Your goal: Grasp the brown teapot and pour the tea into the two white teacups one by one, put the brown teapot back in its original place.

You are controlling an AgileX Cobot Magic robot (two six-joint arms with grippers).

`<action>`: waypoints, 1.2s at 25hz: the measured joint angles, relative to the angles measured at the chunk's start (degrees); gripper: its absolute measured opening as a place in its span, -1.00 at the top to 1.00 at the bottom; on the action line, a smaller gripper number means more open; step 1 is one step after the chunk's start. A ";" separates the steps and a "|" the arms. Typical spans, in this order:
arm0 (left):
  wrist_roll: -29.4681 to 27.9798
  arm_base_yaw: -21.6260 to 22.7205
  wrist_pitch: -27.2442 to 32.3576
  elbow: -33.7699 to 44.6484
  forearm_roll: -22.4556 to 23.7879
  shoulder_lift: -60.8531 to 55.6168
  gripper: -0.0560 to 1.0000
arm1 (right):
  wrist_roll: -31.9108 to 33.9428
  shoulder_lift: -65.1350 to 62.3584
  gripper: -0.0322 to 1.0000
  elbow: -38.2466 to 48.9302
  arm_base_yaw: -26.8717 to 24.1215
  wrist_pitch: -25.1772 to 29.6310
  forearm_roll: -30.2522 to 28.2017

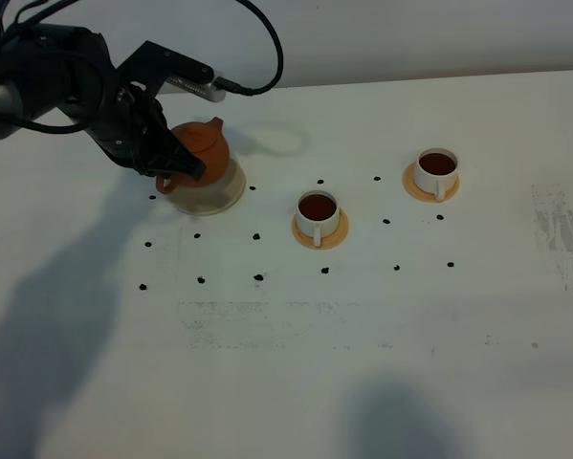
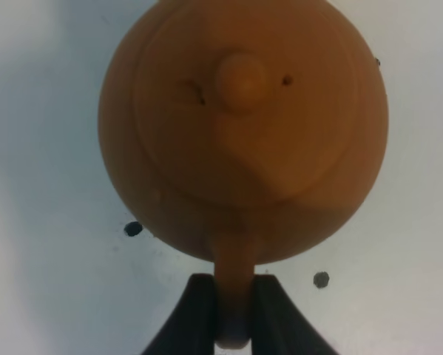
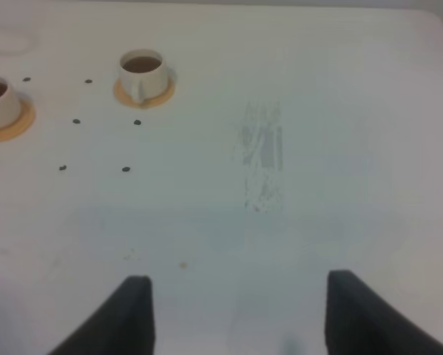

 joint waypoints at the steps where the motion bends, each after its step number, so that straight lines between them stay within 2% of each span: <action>1: 0.00 0.04 0.00 0.00 0.00 0.16 0.70 | 0.00 0.00 -0.06 0.00 0.00 0.00 0.00; 30: -0.40 0.21 -0.24 0.00 -0.04 3.14 0.70 | 0.00 0.00 -0.06 0.00 0.00 0.00 0.00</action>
